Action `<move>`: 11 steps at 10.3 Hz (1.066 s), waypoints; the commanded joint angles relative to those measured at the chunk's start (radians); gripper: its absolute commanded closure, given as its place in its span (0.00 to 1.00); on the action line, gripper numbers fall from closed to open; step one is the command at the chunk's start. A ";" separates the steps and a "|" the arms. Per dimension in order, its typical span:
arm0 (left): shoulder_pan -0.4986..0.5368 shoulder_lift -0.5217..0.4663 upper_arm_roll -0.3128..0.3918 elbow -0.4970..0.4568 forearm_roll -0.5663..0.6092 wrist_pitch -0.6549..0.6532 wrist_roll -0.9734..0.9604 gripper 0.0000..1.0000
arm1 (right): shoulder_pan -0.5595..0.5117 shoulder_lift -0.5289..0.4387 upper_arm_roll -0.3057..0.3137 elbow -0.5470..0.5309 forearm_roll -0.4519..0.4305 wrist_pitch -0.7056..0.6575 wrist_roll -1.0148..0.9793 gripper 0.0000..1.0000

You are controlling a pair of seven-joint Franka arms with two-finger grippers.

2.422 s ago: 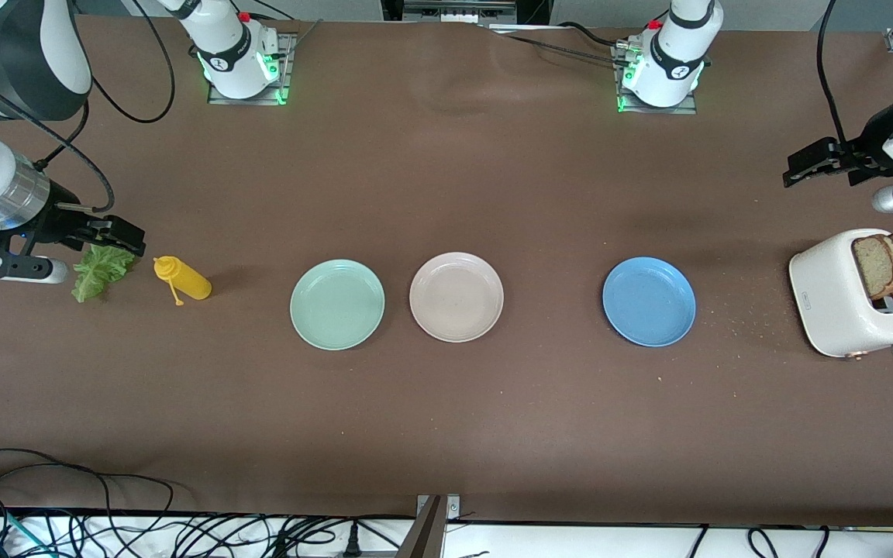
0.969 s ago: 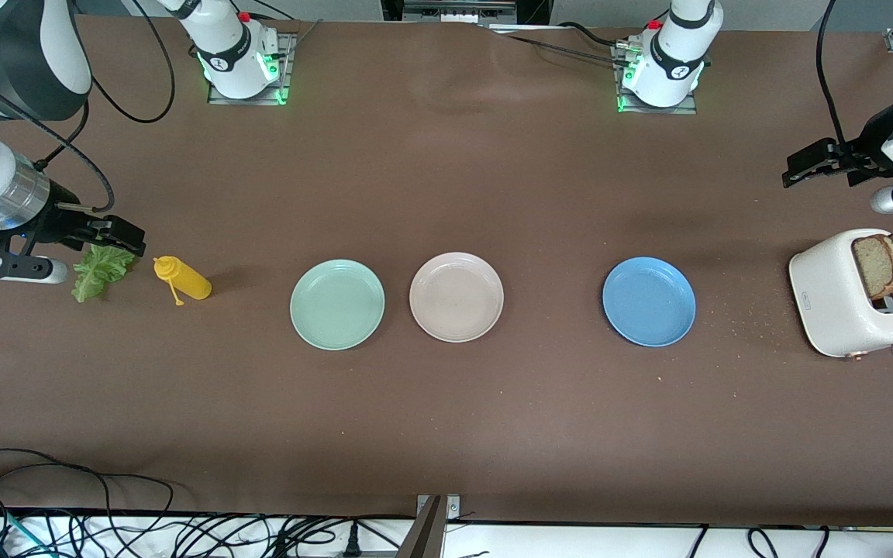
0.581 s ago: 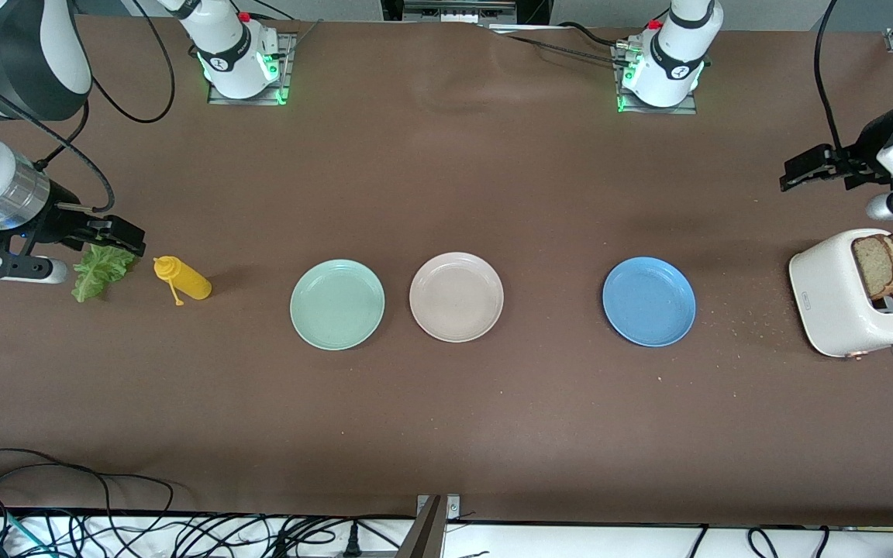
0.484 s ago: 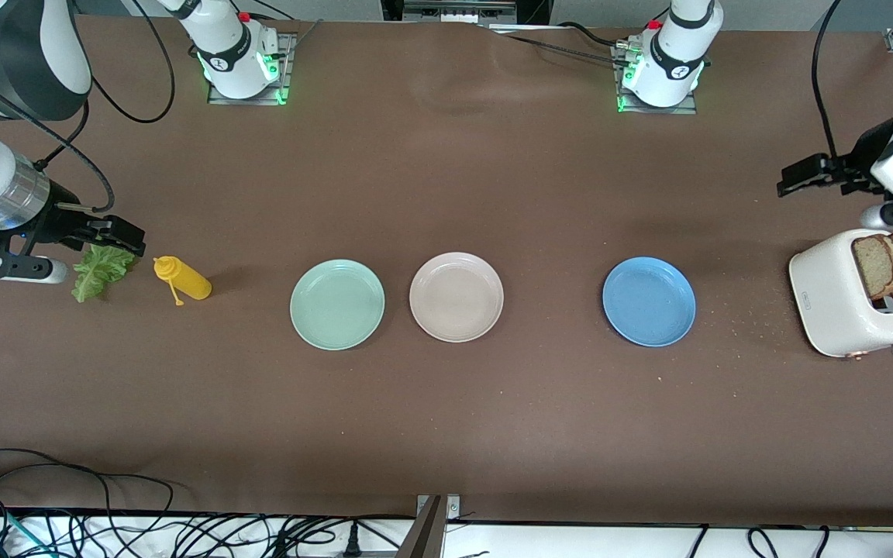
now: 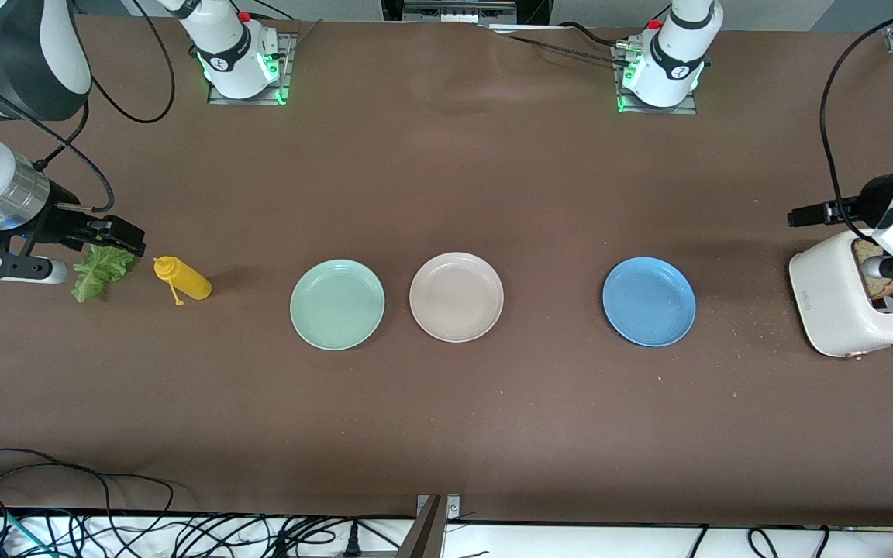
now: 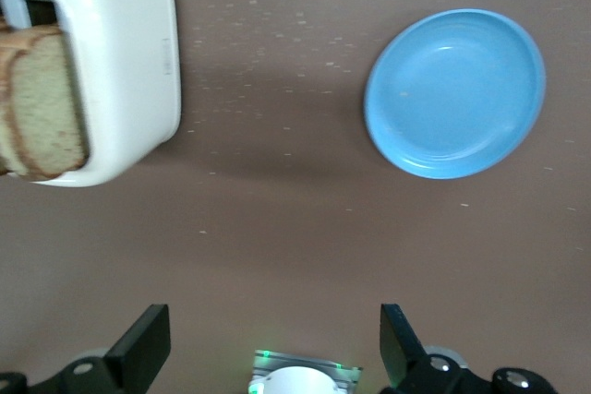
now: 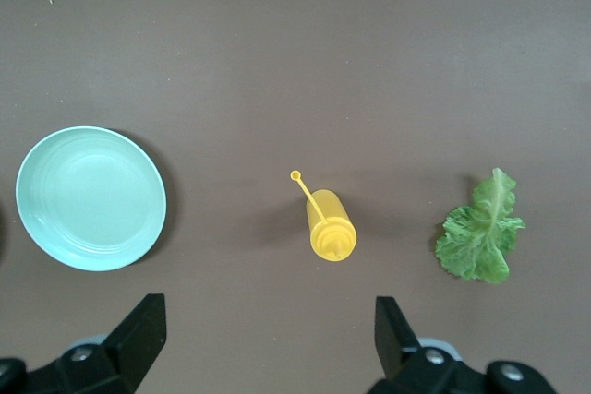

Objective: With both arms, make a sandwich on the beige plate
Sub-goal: 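Move the left gripper down over the bread slices in the toaster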

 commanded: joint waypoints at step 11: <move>0.181 0.168 -0.002 0.032 0.159 0.219 0.216 0.00 | -0.010 0.005 0.009 0.022 0.017 -0.019 0.008 0.00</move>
